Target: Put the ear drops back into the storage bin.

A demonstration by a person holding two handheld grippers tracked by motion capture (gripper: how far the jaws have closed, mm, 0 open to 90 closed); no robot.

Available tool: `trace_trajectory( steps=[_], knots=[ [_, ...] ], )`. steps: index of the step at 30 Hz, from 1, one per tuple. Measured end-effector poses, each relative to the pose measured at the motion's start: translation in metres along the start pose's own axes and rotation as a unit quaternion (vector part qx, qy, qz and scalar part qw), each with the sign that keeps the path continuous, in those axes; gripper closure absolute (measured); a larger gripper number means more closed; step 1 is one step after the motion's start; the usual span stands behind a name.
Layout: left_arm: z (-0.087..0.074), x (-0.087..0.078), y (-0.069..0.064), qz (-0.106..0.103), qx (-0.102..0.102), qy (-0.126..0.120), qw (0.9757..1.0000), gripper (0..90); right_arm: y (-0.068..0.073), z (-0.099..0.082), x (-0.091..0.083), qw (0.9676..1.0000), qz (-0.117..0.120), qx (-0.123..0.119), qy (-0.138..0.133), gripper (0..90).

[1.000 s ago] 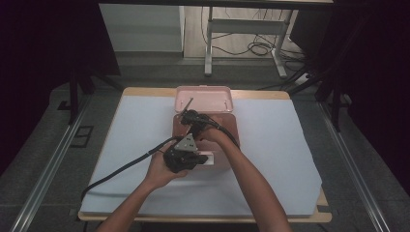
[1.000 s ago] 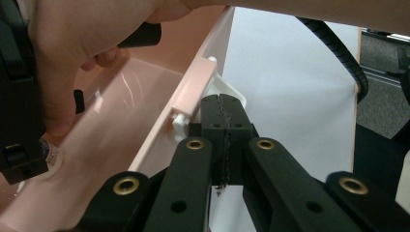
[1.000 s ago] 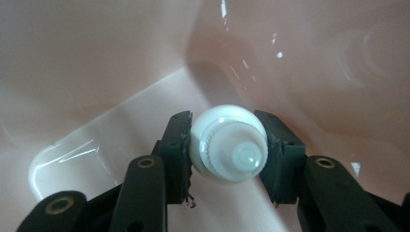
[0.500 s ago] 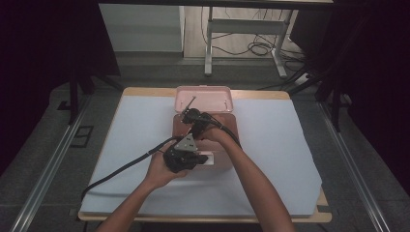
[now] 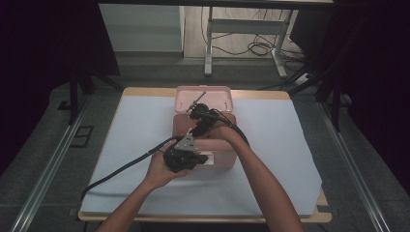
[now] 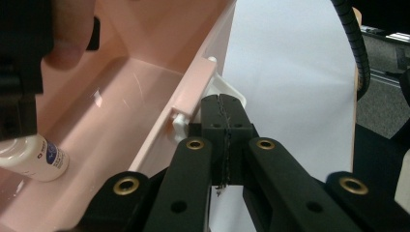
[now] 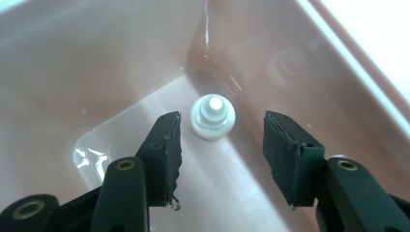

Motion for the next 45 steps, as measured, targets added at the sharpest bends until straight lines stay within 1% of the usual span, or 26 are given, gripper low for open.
trace_trajectory(
  steps=[6, 11, 12, 14, 17, 23, 24, 25, 26, 28, 31, 32, 33, 35, 40, 41, 42, 44, 45],
  knots=[
    [0.000, 0.000, 0.000, 0.001, -0.001, 0.000, 1.0000, 90.0, -0.003, 0.002, -0.015, 0.9998, -0.006, 0.008, -0.016, 46.1],
    [0.000, 0.000, 0.000, 0.001, -0.001, -0.001, 1.0000, 90.0, -0.004, 0.004, -0.034, 0.9991, -0.015, 0.013, -0.037, 44.3],
    [0.000, -0.001, 0.000, 0.001, 0.004, 0.003, 1.0000, 90.0, -0.005, 0.004, -0.038, 0.9989, -0.016, 0.015, -0.041, 44.1],
    [0.000, 0.000, 0.000, 0.002, 0.003, 0.003, 1.0000, 90.0, -0.006, 0.004, -0.046, 0.9985, -0.018, 0.018, -0.049, 43.9],
    [0.000, 0.000, 0.000, 0.003, -0.003, -0.001, 1.0000, 90.0, -0.010, 0.001, -0.057, 0.9978, -0.022, 0.022, -0.058, 43.9],
    [0.000, 0.000, 0.000, 0.001, -0.004, -0.002, 1.0000, 90.0, -0.019, -0.007, -0.075, 0.9963, -0.032, 0.030, -0.073, 43.9],
    [0.000, 0.000, 0.001, 0.001, 0.000, 0.003, 1.0000, 90.0, -0.020, -0.009, -0.078, 0.9961, -0.032, 0.036, -0.074, 43.8],
    [-0.001, -0.001, 0.001, 0.000, 0.003, 0.006, 1.0000, 90.0, -0.022, -0.010, -0.080, 0.9960, -0.034, 0.035, -0.075, 43.8],
    [0.000, 0.000, 0.000, 0.001, 0.000, 0.002, 1.0000, 90.0, -0.024, -0.011, -0.083, 0.9957, -0.038, 0.034, -0.077, 43.9],
    [0.000, 0.000, 0.000, 0.001, 0.001, 0.002, 1.0000, 90.0, -0.026, -0.013, -0.089, 0.9952, -0.042, 0.037, -0.081, 43.9],
    [-0.001, 0.000, 0.000, 0.001, 0.002, 0.002, 1.0000, 90.0, -0.029, -0.015, -0.097, 0.9939, -0.045, 0.045, -0.091, 43.8],
    [-0.001, -0.001, 0.001, 0.000, 0.006, 0.006, 1.0000, 90.0, -0.030, -0.017, -0.099, 0.9934, -0.048, 0.047, -0.093, 43.5],
    [0.000, 0.000, 0.000, 0.001, 0.002, 0.002, 1.0000, 90.0, -0.032, -0.018, -0.102, 0.9929, -0.052, 0.049, -0.096, 42.9],
    [-0.001, -0.001, 0.001, 0.000, 0.007, 0.006, 1.0000, 90.0, -0.036, -0.021, -0.106, 0.9920, -0.058, 0.053, -0.098, 42.8],
    [-0.001, 0.000, 0.000, 0.001, 0.004, 0.003, 1.0000, 90.0, -0.049, -0.027, -0.118, 0.9890, -0.072, 0.070, -0.109, 43.0],
    [0.000, 0.000, 0.000, 0.001, 0.001, 0.001, 1.0000, 90.0, -0.051, -0.028, -0.120, 0.9884, -0.076, 0.071, -0.110, 43.1],
    [-0.001, 0.000, 0.000, 0.000, 0.004, 0.003, 1.0000, 90.0, -0.054, -0.029, -0.121, 0.9877, -0.082, 0.074, -0.111, 43.6],
    [-0.001, -0.001, 0.001, 0.000, 0.007, 0.006, 1.0000, 90.0, -0.060, -0.032, -0.125, 0.9849, -0.103, 0.080, -0.114, 44.8],
    [0.000, 0.000, 0.000, 0.001, 0.001, 0.001, 1.0000, 90.0, -0.063, -0.033, -0.127, 0.9837, -0.108, 0.086, -0.116, 45.0]
  ],
)
Point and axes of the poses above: each handheld gripper's, and its own axes: x roughly forward along the jaws, z roughly out of its top, y roughly to its left, the point moved 7 cm from there along x, roughly forward along the jaws, and after that the axes turned 15 degrees about -y, right-handed, at the moved point
